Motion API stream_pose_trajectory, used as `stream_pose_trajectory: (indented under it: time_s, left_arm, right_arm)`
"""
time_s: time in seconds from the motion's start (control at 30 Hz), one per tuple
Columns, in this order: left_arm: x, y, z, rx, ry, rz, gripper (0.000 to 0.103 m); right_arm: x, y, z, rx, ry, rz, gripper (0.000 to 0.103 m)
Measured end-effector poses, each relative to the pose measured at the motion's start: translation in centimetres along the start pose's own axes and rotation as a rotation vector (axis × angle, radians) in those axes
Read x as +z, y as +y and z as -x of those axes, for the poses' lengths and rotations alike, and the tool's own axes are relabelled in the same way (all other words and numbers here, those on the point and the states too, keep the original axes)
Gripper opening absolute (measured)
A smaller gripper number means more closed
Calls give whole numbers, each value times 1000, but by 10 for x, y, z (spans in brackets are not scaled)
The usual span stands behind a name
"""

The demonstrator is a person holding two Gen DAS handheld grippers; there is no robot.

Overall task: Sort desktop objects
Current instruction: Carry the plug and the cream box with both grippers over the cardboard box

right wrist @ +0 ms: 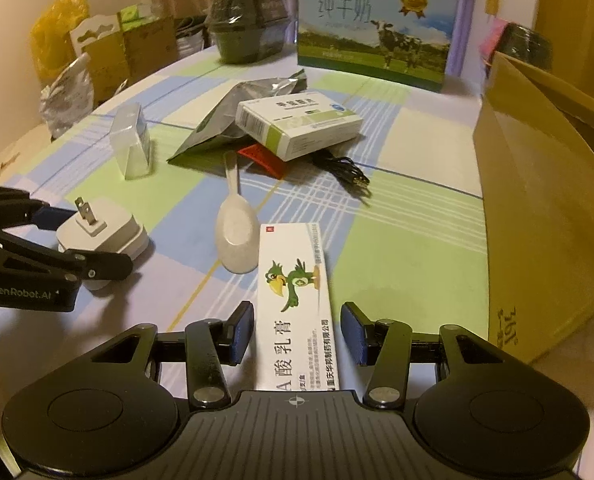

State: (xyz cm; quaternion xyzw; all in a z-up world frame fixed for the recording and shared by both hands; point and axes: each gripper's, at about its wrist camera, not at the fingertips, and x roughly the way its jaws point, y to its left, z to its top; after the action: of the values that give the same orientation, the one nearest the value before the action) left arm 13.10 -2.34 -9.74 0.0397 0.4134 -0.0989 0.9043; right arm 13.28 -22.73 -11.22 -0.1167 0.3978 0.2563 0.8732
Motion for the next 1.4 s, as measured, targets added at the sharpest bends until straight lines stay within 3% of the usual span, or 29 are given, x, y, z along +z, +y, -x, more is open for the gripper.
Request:
stream_pose_trajectory:
  time_s: [0.17,0.23,0.53,0.77,1.17,1.4]
  left_arm:
    - [1,-2,1,-9,3,-17,61]
    - [2,-1,2,-14,3,-13,61]
    - [18,-6,16,-24,-40,-20,61]
    - [41,-23,39,-61,-95,-47,61]
    - [117,-106,80,-182,-219,-170,61]
    - [154,-169,73,-270,-241,-200,61]
  right_arm:
    - [-1,4,-5,2,24,33,46]
    - [-2,3,-3,-2,21,19,36]
    - [-3,0,20,-19,-28,-49,35]
    - [8,-7,63,-41,-99,-81,35]
    - [32,-76,159,-178,-238,-172,35]
    - [32,-135,183,-262,-254,-243,35]
